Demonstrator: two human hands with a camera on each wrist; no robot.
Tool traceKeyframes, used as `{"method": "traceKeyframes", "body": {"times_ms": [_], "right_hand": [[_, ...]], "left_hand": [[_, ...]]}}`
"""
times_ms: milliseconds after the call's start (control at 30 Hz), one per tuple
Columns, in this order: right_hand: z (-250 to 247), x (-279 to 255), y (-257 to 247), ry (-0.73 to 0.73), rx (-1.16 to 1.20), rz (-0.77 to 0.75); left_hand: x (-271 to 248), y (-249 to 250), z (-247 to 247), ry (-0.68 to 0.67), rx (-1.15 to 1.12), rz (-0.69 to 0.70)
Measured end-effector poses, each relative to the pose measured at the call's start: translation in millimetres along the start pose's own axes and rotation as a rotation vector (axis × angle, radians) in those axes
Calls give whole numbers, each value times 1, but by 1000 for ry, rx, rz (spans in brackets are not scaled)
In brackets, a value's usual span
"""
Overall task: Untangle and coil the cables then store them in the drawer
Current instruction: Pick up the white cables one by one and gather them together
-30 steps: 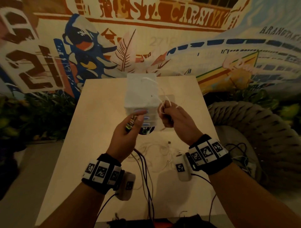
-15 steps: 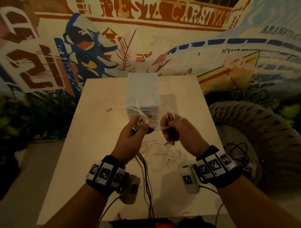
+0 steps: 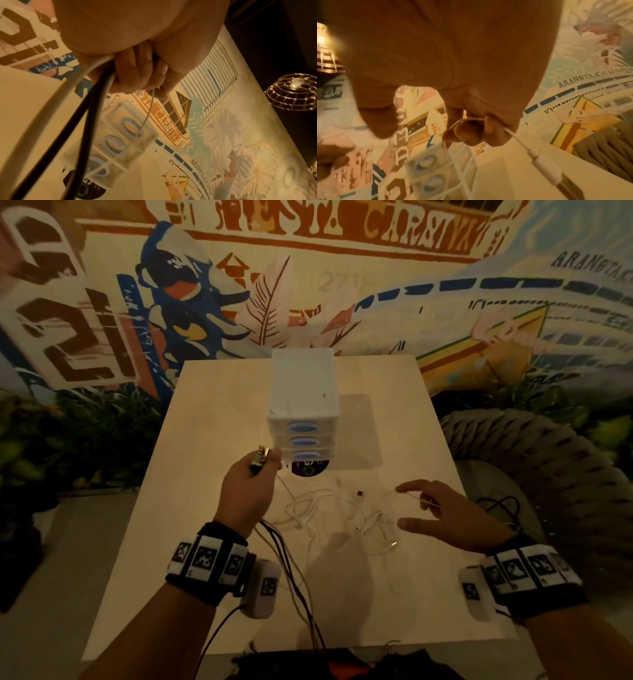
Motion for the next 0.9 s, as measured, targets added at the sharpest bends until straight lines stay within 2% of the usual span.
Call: {"method": "traceKeyframes", "body": {"times_ms": [67,167,333,467,633,800,900], "right_hand": [[-15,-4,-4,60,111,-46],[-40,-8,-29,183,46,-117],[-62,-17,-118,191,-57,-401],[-75,-17,-152,216,16,-466],[-76,-7,-134,192,47,-401],[-55,-7,-100,73,16,-344],[-52,-5,-77,98,113,-289]], "left_hand": [[-1,2,6,-86,114,21],[-8,12,23,-205,204,103],[-39,44,62,-407,-9,201],[-50,52,75,-469,-61,236],[-47,46,70,-501,-67,174],[-35,38,53,-380,6,130],[-30,33,46,-388,14,101]]}}
Point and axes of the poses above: each hand's wrist, its own x-axis towards the middle knuckle, its own z-axis out of the palm, y = z × x, the point moved 8 cm from there along x, towards the middle knuckle, and after that the axes turned 14 degrees about -x, right-handed, at the moved point
